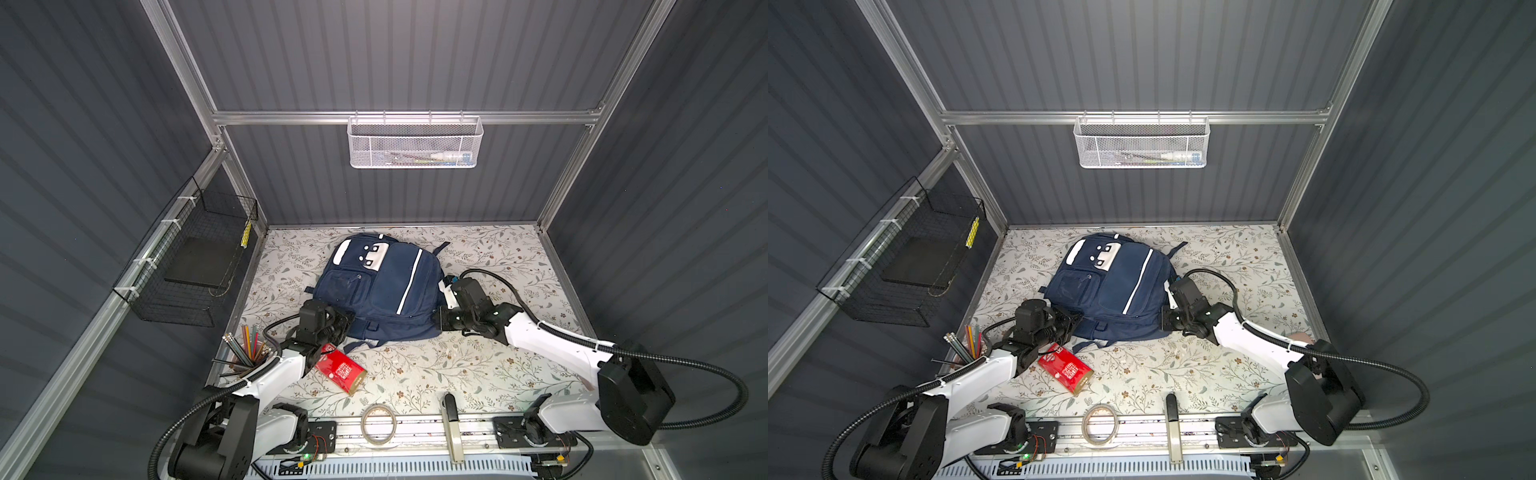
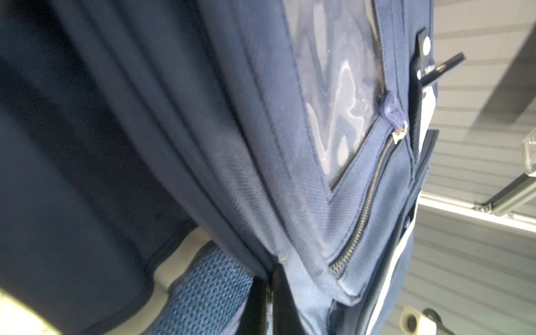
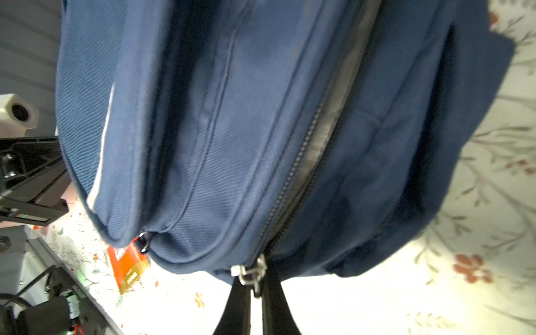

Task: Pack books, pencil case, and school supplies into a backpack
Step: Zip the student bag at the center of the table.

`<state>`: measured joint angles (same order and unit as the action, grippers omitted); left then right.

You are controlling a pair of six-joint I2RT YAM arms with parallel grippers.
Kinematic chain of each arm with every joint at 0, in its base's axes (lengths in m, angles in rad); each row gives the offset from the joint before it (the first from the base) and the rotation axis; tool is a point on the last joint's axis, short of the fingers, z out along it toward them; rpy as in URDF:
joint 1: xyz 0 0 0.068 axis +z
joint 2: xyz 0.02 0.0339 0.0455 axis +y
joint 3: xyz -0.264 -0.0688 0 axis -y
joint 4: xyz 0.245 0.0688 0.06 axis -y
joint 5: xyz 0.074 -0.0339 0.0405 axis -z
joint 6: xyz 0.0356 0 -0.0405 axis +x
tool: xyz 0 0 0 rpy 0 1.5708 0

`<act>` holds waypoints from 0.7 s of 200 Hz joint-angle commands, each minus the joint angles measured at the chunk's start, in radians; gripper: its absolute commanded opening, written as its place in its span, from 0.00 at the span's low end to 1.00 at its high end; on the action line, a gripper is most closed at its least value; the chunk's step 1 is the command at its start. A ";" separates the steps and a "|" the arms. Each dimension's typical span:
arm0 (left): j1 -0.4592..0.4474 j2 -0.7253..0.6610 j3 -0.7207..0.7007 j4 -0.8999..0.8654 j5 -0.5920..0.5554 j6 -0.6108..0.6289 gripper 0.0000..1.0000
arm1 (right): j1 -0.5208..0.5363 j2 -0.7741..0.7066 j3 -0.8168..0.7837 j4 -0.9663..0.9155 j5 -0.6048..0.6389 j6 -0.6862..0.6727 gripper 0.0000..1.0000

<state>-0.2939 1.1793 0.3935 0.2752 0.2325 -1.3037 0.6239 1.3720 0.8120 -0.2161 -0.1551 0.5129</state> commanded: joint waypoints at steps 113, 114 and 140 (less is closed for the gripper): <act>0.052 0.136 0.217 -0.065 -0.156 0.168 0.98 | 0.375 0.188 0.191 -0.042 0.160 0.091 0.00; 0.053 0.133 0.219 -0.070 -0.156 0.168 0.98 | 0.375 0.193 0.199 -0.040 0.159 0.092 0.00; 0.079 0.029 0.253 -0.244 -0.161 0.169 1.00 | 0.379 0.356 0.363 0.004 0.125 0.103 0.00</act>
<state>-0.2314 1.3037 0.5968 0.1749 0.0845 -1.1656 1.0008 1.6226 1.0462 -0.2947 -0.0128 0.5835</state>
